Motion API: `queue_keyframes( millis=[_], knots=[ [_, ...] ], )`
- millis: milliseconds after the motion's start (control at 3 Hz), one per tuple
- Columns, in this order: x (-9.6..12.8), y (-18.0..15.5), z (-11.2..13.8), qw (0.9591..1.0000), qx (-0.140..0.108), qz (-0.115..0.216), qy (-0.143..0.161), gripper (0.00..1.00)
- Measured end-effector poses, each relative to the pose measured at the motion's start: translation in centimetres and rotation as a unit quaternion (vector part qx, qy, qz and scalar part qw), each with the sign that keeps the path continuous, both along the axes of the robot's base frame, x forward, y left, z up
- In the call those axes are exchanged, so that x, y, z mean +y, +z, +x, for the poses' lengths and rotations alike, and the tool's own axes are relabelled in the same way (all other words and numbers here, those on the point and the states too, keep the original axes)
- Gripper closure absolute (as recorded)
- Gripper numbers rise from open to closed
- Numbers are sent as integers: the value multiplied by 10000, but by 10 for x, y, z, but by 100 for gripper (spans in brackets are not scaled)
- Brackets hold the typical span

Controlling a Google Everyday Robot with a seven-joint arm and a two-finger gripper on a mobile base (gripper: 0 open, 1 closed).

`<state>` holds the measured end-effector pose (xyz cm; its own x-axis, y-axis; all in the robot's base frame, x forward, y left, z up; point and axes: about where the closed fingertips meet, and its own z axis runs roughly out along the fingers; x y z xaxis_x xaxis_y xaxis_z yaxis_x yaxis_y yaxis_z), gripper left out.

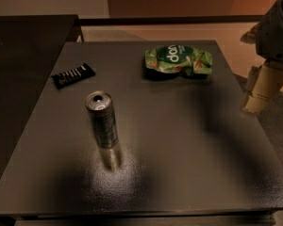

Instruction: Move green rice chip bag near redbull can

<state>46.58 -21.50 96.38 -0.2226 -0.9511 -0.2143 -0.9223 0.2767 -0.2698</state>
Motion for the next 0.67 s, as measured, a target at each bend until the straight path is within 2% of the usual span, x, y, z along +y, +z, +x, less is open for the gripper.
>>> queue_keyframes(
  millis=[667],
  knots=[
    [-4,-23,65,9987,-270,421,-5,0]
  ],
)
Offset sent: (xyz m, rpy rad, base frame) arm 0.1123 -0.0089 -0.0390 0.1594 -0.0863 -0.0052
